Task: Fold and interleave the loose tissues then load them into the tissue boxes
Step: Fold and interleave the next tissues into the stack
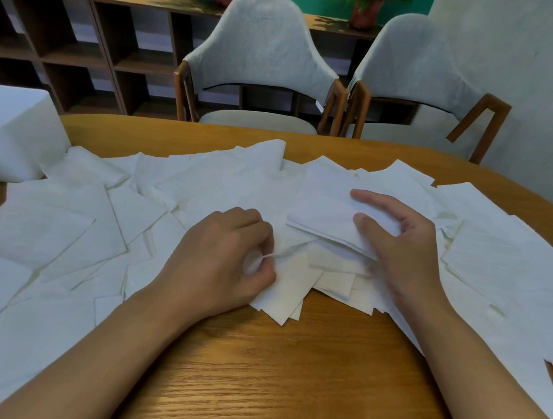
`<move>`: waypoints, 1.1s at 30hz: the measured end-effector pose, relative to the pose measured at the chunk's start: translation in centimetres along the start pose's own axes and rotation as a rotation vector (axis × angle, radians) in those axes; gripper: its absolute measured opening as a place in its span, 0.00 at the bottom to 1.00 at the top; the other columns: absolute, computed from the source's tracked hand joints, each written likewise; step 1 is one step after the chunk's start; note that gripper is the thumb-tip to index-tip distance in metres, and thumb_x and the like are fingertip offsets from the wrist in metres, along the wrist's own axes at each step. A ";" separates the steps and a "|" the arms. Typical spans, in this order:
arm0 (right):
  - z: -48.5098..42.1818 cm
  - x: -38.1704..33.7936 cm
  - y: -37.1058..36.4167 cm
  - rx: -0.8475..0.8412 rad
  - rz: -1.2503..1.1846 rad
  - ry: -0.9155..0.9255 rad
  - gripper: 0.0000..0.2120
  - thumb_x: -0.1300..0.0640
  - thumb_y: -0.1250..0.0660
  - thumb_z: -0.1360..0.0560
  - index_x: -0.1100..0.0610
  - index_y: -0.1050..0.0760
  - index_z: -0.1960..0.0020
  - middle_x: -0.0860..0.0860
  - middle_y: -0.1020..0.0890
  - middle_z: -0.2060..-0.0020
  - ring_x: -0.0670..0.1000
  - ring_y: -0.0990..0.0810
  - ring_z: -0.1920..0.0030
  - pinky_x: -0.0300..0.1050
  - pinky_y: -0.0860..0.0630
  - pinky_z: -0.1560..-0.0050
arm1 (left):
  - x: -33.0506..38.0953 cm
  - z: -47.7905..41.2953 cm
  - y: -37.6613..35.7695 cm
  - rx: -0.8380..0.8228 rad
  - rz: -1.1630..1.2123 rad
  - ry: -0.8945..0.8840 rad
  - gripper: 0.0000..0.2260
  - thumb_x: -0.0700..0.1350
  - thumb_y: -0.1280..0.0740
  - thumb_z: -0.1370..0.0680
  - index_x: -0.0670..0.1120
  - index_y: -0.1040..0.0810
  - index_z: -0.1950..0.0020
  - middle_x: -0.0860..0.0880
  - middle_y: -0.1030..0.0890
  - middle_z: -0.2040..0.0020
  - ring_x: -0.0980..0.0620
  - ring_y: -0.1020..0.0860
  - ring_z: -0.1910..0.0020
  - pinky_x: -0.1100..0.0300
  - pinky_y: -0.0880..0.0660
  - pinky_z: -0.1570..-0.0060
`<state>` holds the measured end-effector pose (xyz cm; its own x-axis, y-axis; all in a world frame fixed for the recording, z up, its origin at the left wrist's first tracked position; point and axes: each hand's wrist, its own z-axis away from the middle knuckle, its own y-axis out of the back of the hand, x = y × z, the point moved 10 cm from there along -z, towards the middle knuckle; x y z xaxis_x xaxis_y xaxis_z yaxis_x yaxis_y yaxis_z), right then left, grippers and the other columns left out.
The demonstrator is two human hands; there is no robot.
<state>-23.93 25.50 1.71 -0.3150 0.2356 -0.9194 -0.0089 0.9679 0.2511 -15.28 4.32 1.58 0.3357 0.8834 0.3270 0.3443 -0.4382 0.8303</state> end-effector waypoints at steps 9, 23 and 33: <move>0.0 0.0 0.0 0.010 0.014 0.004 0.14 0.62 0.31 0.22 0.46 0.16 0.42 0.26 0.20 0.48 0.28 0.26 0.43 0.24 0.29 0.44 | -1.9 -0.2 -0.4 0.016 0.143 0.132 0.17 0.63 0.33 0.21 0.56 0.22 0.37 0.59 0.23 0.35 0.57 0.27 0.34 0.55 0.26 0.36; 0.0 0.2 0.3 0.027 -0.012 -0.005 0.14 0.61 0.31 0.22 0.45 0.16 0.43 0.35 0.18 0.44 0.32 0.25 0.41 0.22 0.30 0.48 | -2.7 0.0 -1.8 -0.160 0.287 0.370 0.26 0.75 0.35 0.31 0.62 0.16 0.42 0.64 0.26 0.33 0.63 0.32 0.32 0.59 0.34 0.37; 0.3 -0.3 -0.5 -0.032 -0.013 0.013 0.17 0.65 0.33 0.22 0.46 0.16 0.42 0.35 0.18 0.43 0.33 0.25 0.40 0.21 0.31 0.47 | -6.6 0.8 2.1 0.237 0.449 0.567 0.10 0.46 0.23 0.25 0.50 0.24 0.60 0.55 0.21 0.60 0.56 0.26 0.62 0.61 0.30 0.63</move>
<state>-23.59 25.01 1.78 -0.3271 0.2221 -0.9185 -0.0433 0.9675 0.2493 -16.05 -2.54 0.84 0.0077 0.5340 0.8454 0.4819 -0.7428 0.4648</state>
